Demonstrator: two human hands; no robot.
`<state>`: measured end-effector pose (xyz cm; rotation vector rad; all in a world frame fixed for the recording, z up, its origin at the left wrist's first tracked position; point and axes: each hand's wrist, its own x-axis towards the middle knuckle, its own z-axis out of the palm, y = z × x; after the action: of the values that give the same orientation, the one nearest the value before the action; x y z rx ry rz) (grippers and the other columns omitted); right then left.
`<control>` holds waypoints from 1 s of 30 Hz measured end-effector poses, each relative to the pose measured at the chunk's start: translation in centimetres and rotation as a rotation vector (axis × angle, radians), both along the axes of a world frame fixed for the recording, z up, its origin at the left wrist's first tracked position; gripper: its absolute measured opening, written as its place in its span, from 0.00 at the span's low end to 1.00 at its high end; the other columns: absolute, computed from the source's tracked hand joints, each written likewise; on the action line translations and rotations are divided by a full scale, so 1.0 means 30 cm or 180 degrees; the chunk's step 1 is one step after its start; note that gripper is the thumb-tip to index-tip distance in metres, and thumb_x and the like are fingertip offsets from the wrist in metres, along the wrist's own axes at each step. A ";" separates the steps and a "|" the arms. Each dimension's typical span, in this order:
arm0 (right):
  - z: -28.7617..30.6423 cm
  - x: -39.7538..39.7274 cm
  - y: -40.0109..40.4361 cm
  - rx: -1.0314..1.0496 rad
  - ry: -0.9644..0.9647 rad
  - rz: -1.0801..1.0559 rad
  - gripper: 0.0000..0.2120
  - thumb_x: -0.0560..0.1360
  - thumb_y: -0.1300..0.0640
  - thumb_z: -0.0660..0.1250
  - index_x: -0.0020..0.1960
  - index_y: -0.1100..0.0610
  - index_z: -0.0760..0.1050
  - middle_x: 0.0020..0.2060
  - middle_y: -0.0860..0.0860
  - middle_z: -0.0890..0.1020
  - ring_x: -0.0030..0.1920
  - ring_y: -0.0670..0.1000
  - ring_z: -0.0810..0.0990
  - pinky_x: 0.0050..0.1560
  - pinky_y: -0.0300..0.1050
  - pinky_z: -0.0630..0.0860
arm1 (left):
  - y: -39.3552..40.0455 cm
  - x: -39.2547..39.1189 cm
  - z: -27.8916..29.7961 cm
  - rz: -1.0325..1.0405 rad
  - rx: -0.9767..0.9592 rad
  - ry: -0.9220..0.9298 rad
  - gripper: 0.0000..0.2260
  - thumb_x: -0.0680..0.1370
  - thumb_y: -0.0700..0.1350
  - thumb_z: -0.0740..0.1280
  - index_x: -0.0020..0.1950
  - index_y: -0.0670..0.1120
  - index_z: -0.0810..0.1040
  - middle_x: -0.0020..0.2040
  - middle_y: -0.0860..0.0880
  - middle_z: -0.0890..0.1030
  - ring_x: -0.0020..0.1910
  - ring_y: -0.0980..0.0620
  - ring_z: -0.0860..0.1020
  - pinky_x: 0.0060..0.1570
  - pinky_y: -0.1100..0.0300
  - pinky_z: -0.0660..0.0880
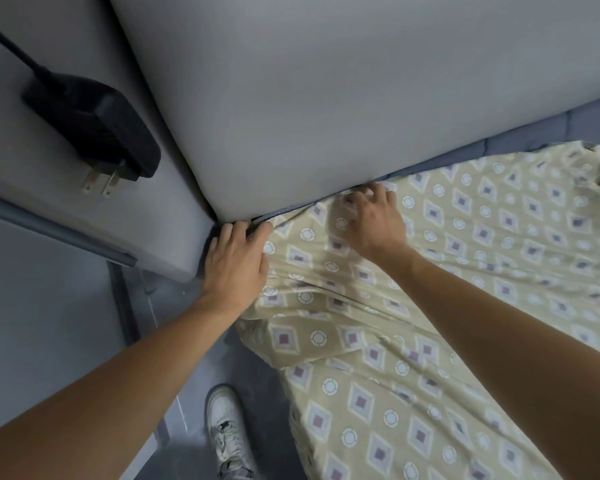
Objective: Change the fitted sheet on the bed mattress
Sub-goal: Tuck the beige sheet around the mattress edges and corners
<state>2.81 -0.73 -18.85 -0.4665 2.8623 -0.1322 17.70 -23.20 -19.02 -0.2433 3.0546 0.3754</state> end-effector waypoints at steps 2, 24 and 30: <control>-0.003 -0.027 0.020 0.0029 -0.0136 -0.0138 0.25 0.74 0.54 0.70 0.70 0.50 0.72 0.69 0.56 0.70 0.65 0.63 0.69 0.57 0.57 0.77 | -0.004 -0.007 -0.017 -0.0205 0.0070 0.0050 0.21 0.74 0.37 0.71 0.65 0.50 0.76 0.59 0.46 0.76 0.56 0.40 0.74 0.50 0.43 0.76; 0.040 0.004 -0.015 -0.0178 -0.0045 0.0193 0.20 0.75 0.59 0.67 0.66 0.53 0.75 0.63 0.51 0.76 0.56 0.60 0.76 0.45 0.55 0.79 | 0.008 0.034 0.072 -0.0149 -0.0474 -0.0301 0.22 0.64 0.41 0.76 0.57 0.43 0.77 0.57 0.42 0.73 0.54 0.41 0.71 0.50 0.47 0.71; 0.028 -0.102 0.081 0.0309 -0.0189 0.0205 0.32 0.76 0.61 0.67 0.78 0.49 0.64 0.73 0.54 0.67 0.56 0.65 0.80 0.43 0.56 0.79 | 0.113 -0.075 0.042 -0.0840 0.0105 -0.0187 0.20 0.75 0.45 0.69 0.67 0.50 0.76 0.81 0.42 0.62 0.75 0.41 0.64 0.65 0.44 0.72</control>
<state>-0.27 1.69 -18.00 -0.5256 2.7771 0.0041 15.45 -19.80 -17.76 0.1469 2.9657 0.3929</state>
